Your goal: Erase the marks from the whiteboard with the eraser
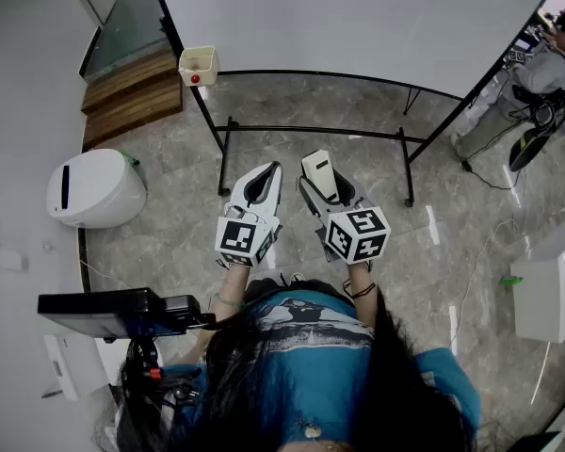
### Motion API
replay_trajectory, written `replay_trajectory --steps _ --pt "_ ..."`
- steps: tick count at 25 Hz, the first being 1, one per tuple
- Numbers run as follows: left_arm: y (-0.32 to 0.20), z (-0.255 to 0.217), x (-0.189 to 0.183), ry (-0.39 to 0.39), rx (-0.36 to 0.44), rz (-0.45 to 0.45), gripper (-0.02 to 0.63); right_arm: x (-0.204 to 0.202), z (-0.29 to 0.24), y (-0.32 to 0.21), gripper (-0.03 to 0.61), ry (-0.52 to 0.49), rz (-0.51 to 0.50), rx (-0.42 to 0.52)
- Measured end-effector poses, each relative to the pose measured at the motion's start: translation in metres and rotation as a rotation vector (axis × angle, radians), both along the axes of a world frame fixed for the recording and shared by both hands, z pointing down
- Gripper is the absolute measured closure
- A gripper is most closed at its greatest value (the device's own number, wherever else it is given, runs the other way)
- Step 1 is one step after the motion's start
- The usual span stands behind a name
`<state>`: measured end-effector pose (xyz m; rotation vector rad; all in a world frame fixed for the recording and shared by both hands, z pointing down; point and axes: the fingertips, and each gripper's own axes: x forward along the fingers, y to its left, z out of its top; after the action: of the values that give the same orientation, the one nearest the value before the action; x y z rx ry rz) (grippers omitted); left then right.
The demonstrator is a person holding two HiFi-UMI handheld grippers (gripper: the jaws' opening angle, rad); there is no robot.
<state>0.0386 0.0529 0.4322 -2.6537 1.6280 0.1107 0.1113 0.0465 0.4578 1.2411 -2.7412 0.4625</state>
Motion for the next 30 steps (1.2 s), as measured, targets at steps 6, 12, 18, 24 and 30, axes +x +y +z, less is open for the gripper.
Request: replay_trajectory --steps 6,12,18,24,30 --pt "-0.013 0.003 0.013 -0.006 -0.001 -0.019 0.612 0.012 0.006 -0.012 0.314 0.015 -0.03 -0.001" --pt "-0.032 0.0 0.016 -0.016 -0.006 -0.037 0.612 0.015 0.009 -0.033 0.314 0.003 -0.046 -0.017" --pt "-0.057 0.005 0.016 -0.023 -0.019 -0.031 0.612 0.008 0.02 -0.055 0.314 0.001 -0.061 -0.04" --pt "-0.106 0.01 -0.014 -0.002 -0.025 -0.027 0.612 -0.019 0.025 -0.1 0.314 0.03 -0.055 -0.036" --pt "-0.181 0.009 -0.058 -0.005 -0.027 0.005 0.612 -0.058 0.023 -0.172 0.314 0.07 -0.007 -0.016"
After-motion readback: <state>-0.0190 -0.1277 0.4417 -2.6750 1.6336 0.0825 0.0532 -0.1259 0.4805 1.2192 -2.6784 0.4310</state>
